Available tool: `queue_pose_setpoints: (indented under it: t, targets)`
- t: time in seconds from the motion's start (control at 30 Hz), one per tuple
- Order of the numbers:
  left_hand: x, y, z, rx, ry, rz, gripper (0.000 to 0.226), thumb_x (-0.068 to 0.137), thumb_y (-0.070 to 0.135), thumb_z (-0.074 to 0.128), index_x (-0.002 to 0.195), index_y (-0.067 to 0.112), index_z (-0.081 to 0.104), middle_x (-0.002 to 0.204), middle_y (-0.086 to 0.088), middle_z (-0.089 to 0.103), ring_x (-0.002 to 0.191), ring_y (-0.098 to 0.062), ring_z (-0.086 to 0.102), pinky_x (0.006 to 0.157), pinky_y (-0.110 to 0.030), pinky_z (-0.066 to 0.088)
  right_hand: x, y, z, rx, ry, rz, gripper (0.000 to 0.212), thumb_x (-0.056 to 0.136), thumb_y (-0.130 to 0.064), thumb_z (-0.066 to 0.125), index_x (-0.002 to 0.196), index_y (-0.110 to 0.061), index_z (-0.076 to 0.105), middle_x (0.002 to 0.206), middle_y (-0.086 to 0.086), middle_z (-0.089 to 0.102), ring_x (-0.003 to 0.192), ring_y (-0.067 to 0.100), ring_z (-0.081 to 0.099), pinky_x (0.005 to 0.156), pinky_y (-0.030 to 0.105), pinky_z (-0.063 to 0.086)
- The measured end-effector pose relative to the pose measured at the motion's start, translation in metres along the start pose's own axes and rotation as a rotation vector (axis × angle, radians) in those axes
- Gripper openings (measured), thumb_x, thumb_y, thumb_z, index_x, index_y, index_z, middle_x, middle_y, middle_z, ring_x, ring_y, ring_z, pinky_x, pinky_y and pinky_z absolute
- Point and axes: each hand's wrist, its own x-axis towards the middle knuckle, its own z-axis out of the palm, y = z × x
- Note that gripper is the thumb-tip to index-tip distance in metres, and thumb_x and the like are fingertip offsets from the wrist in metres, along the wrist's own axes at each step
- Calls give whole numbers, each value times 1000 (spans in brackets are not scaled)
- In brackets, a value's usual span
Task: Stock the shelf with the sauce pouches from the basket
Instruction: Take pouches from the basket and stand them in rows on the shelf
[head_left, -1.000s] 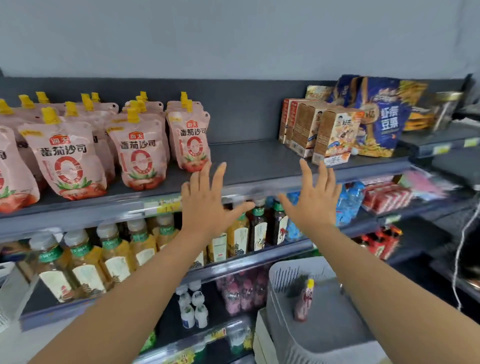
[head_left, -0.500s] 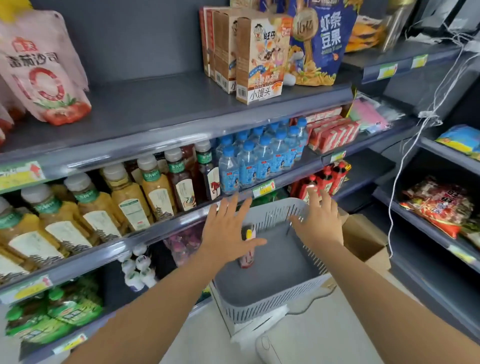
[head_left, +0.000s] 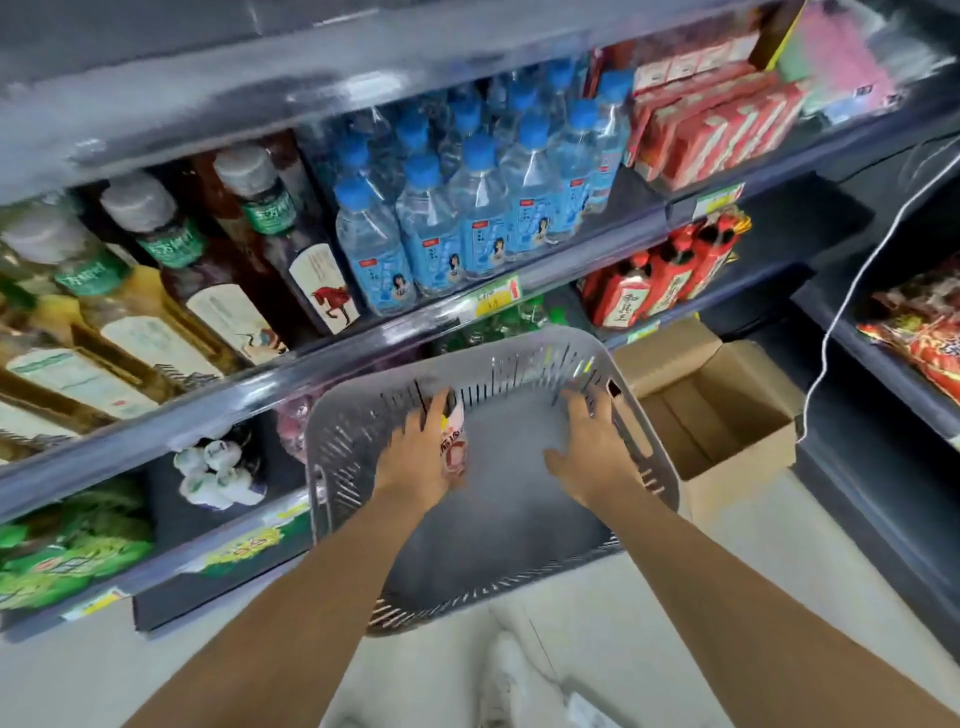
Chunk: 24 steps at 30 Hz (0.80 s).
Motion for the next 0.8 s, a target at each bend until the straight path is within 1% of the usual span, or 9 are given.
queue_pose_setpoints:
  t: [0.13, 0.2, 0.27, 0.37, 0.47, 0.53, 0.63, 0.7, 0.8]
  targets:
    - [6, 1, 8, -207, 17, -38, 104, 84, 0, 62, 149, 40, -9, 103, -15, 60, 85, -30, 62, 72, -40, 51, 13, 7, 13, 30, -69, -22, 74, 88, -19, 63, 148, -14, 20, 151, 12, 19, 129, 33, 43, 100, 38, 41]
    - [6, 0, 8, -256, 22, -46, 103, 83, -5, 58, 150, 39, -7, 93, -15, 63, 76, -25, 61, 69, -39, 51, 18, 6, 16, 11, -112, -26, 75, 88, -19, 63, 149, -13, 19, 149, 12, 26, 129, 32, 43, 102, 36, 39]
    - [8, -1, 2, -287, 25, -43, 105, 82, -6, 60, 150, 40, -5, 86, -14, 66, 75, -25, 65, 70, -45, 55, 20, 2, 17, 6, -163, -24, 75, 88, -20, 63, 149, -17, 20, 149, 11, 31, 127, 30, 46, 102, 35, 40]
    - [5, -1, -13, -263, 29, 5, 101, 85, -7, 55, 151, 38, -7, 60, -7, 55, 56, -21, 59, 57, -41, 53, 23, -10, 18, 21, -216, -49, 79, 84, -19, 69, 147, -22, 22, 146, 8, 37, 126, 28, 47, 100, 34, 44]
    - [-3, -2, -38, -307, 63, 87, 96, 90, -1, 54, 150, 39, -8, 58, -8, 54, 53, -20, 56, 48, -33, 45, 24, -31, 13, 150, -231, -56, 91, 75, -15, 78, 147, -23, 24, 143, 6, 43, 125, 26, 50, 93, 32, 46]
    - [-11, -8, -59, -403, 80, 146, 92, 90, 1, 55, 151, 39, -2, 67, -15, 61, 61, -25, 60, 57, -41, 51, 23, -51, 7, 379, -234, -29, 94, 68, -8, 84, 144, -21, 31, 139, 8, 46, 126, 26, 48, 95, 34, 46]
    - [-28, -19, -98, -571, 162, 228, 88, 87, 1, 59, 148, 43, 11, 77, -16, 68, 68, -27, 63, 63, -43, 51, 21, -85, -6, 597, -301, -58, 68, 64, -2, 86, 122, -18, 54, 122, 6, 61, 116, 24, 56, 98, 42, 47]
    - [-44, -25, -129, -665, 236, 281, 83, 85, -2, 62, 146, 39, 22, 67, -14, 64, 56, -20, 55, 53, -32, 44, 13, -111, -23, 634, -344, -118, 41, 68, -9, 84, 101, -22, 63, 108, -1, 68, 104, 18, 62, 91, 37, 50]
    - [-73, -41, -179, -729, 306, 335, 72, 86, -6, 60, 142, 29, 32, 61, 3, 52, 47, -1, 46, 52, -15, 36, -6, -153, -52, 697, -387, -149, 35, 71, -17, 83, 100, -22, 64, 105, -5, 70, 101, 14, 63, 84, 33, 50]
